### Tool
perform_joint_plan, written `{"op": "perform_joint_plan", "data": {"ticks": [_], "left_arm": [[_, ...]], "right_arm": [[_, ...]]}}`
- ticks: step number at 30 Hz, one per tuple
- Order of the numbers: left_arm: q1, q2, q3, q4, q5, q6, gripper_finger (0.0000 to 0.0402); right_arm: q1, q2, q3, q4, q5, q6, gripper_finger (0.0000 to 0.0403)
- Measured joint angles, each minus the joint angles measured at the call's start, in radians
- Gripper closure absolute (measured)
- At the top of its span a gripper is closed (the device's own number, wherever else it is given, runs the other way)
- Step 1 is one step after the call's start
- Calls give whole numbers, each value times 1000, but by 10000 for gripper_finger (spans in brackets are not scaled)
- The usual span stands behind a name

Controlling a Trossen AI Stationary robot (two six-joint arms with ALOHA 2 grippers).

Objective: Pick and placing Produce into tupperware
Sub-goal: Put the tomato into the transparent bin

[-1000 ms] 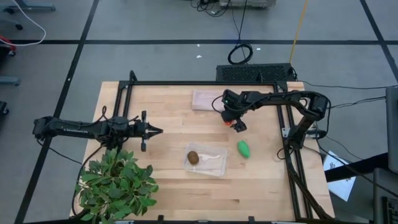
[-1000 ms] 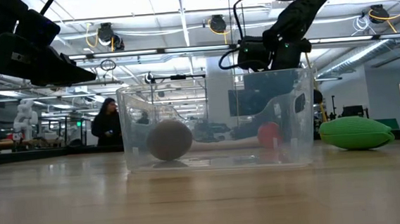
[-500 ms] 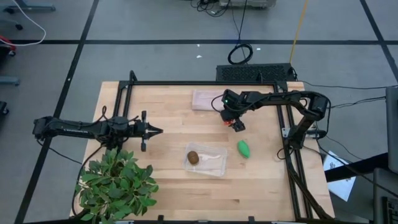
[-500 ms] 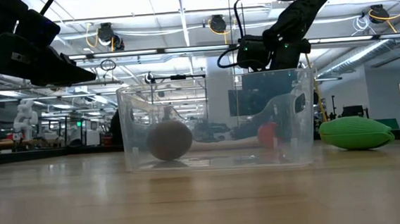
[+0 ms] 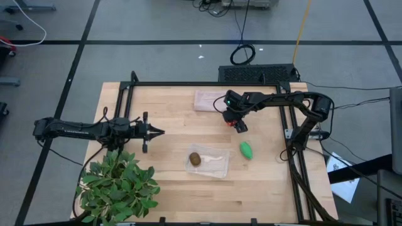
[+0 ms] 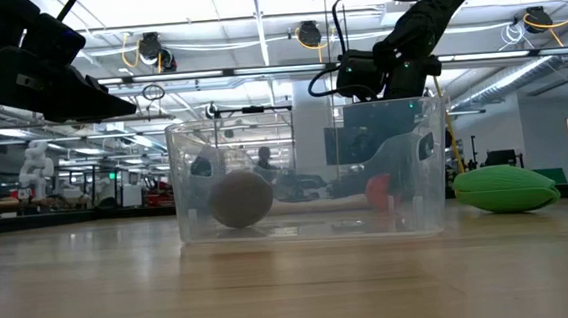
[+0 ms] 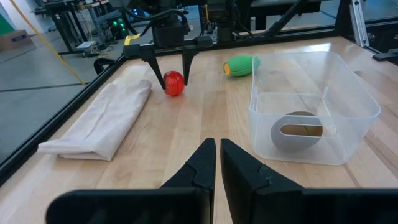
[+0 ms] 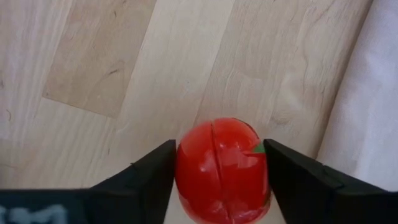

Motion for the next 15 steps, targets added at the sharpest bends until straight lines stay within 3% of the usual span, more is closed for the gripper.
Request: {"op": "perform_joint_plan", "data": {"ticks": [7,15], "left_arm": [[0,0,0,0,0,0,373],[0,0,0,0,0,0,373]], "right_arm": [[0,-1,3,-1,1,6,245],[0,-73,50,-21,1,24,231]]}}
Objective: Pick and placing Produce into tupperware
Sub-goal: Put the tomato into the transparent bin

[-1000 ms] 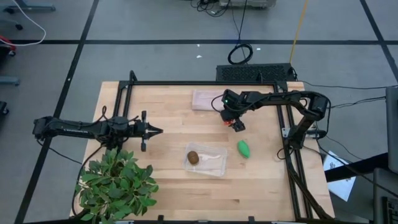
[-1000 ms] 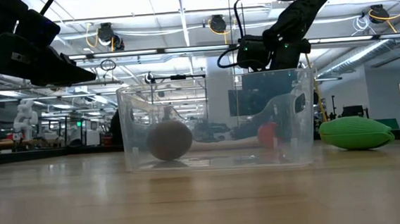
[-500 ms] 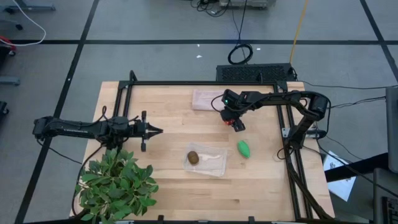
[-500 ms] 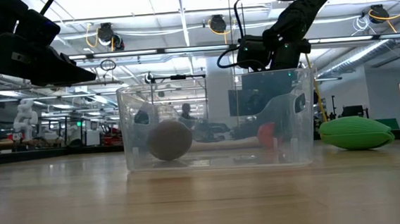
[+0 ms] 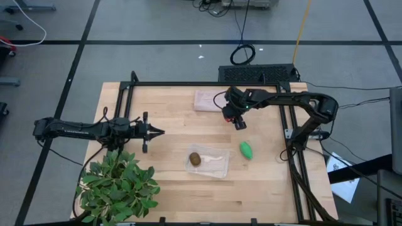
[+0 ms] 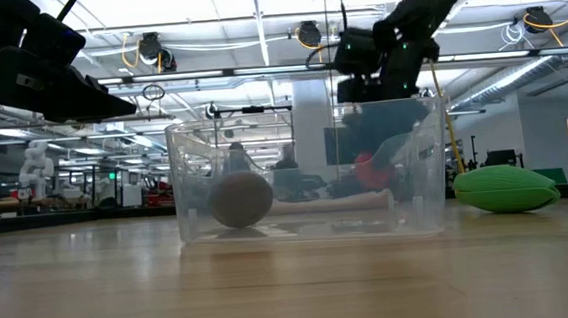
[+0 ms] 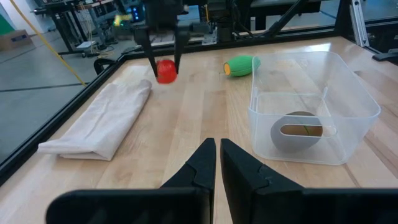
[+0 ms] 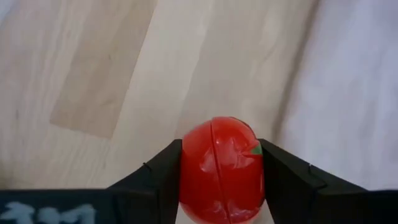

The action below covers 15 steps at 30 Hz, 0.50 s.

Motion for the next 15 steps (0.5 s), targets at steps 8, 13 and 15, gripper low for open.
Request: {"op": "perform_joint_plan", "data": {"ticks": [8,13,15], "left_arm": [[0,0,0,-1,0,-2,373],[0,0,0,0,0,-3,373],[0,0,0,1,0,-3,373]], "right_arm": [[6,-165,46,0,-7,79,234],[27,-251,96,6,-94,181,235],[42,-282,113,15,-113,231,235]]}}
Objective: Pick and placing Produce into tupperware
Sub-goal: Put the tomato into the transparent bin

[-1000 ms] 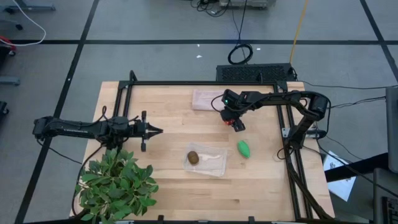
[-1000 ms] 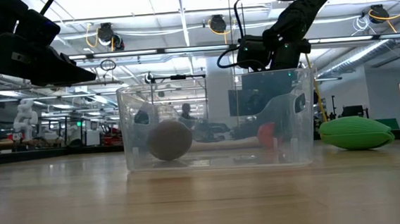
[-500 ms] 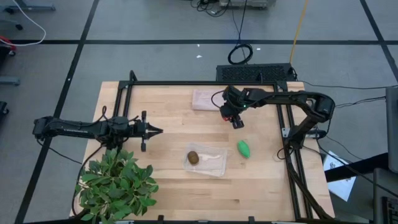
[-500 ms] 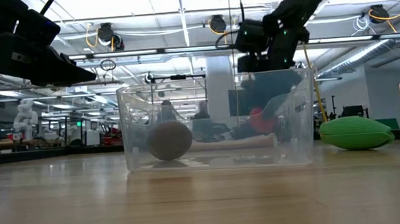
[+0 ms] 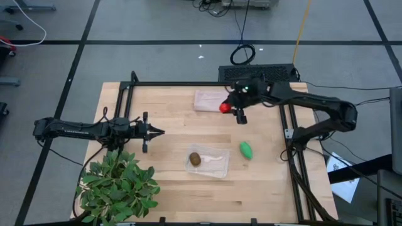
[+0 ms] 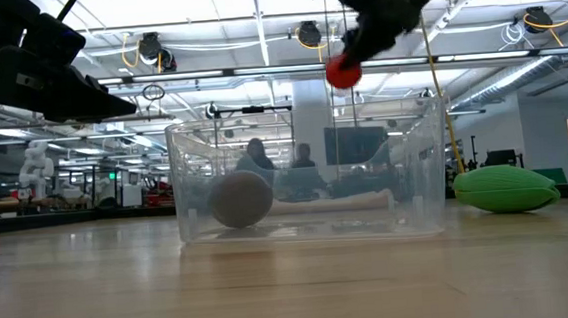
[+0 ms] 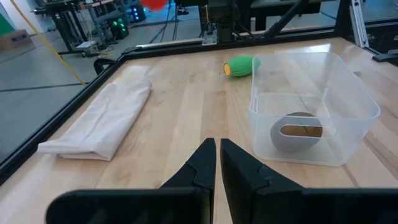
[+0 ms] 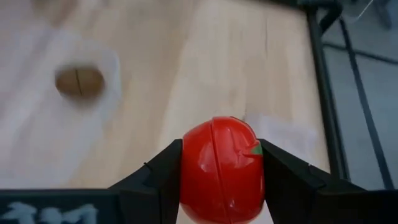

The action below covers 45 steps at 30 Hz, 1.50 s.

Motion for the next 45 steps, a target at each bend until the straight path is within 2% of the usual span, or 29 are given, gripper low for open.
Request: {"op": "perform_joint_plan", "data": {"ticks": [11,24,29,38,45], "left_arm": [[0,0,0,3,2,-5,373],[0,0,0,4,5,-4,373],[0,0,0,4,5,-1,373],[0,0,0,4,5,-3,373],[0,0,0,2,5,-10,373]], "right_arm": [[91,-154,55,60,-25,235,236],[95,-440,56,11,-23,420,236],[95,-509,52,-49,40,519,236],[138,-648,-79,-42,42,622,236],[195,-787,-283,100,89,662,236]]}}
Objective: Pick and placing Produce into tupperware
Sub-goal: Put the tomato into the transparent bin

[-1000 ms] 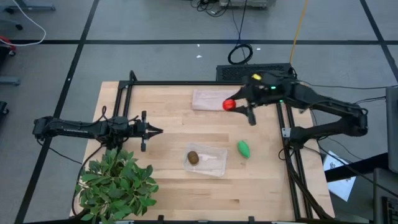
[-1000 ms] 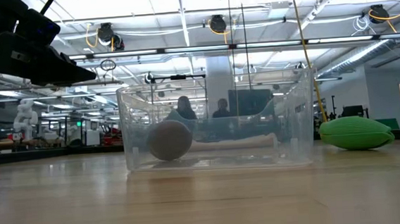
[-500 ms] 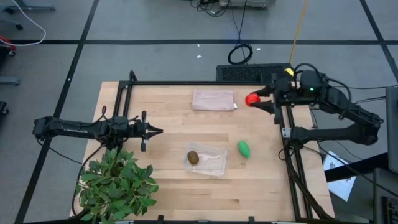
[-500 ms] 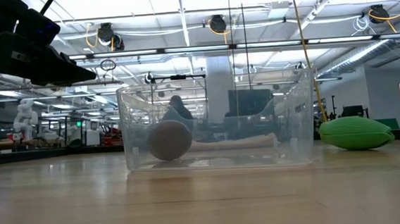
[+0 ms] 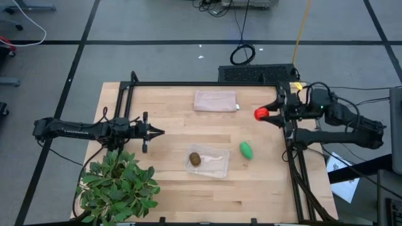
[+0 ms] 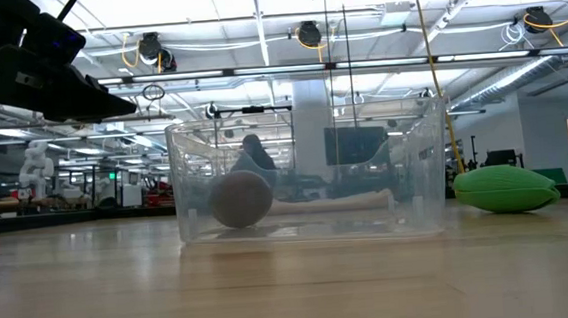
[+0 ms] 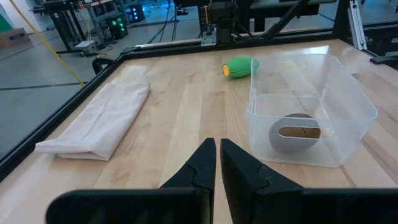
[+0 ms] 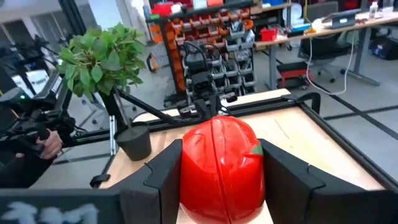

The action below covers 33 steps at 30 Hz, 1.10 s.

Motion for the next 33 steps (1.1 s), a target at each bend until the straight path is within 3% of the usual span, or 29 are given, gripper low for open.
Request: {"op": "perform_joint_plan", "data": {"ticks": [11,19,33], "left_arm": [[0,0,0,-4,0,-7,373],[0,0,0,-7,0,-11,373],[0,0,0,-28,0,-26,373]], "right_arm": [[20,-105,-300,212,85,34,236],[30,-135,-423,365,159,47,236],[82,-212,-637,611,188,88,236]]}}
